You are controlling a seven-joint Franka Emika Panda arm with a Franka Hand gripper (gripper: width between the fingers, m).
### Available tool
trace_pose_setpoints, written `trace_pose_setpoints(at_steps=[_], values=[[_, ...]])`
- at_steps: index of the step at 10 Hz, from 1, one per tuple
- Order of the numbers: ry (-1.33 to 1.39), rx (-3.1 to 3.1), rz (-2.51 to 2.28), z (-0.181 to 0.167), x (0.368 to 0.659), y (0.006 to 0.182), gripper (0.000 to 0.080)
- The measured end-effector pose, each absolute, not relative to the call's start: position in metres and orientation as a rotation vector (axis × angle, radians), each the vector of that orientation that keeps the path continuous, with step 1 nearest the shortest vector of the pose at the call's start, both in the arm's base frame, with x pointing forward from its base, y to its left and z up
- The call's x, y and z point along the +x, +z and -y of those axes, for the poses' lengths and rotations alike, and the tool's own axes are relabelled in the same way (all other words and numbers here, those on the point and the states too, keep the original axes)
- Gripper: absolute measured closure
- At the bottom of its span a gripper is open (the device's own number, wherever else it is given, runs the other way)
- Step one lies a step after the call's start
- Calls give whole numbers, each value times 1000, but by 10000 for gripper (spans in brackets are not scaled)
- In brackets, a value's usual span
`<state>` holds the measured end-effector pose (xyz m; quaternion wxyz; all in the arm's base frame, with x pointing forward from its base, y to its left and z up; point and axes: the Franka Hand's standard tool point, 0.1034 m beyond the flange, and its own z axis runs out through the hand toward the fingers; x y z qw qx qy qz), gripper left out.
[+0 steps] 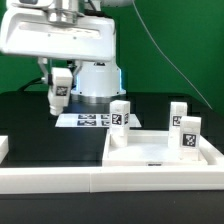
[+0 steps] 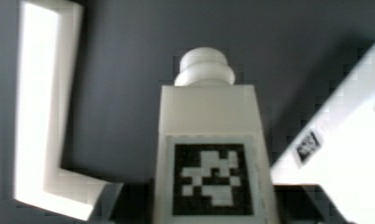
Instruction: Assemble square table
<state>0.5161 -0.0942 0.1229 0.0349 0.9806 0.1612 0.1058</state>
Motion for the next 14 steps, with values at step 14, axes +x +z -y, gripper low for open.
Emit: trace_pose_setpoints(at_steps=[14], values=[[332,3133,-203,17,582,118,509]])
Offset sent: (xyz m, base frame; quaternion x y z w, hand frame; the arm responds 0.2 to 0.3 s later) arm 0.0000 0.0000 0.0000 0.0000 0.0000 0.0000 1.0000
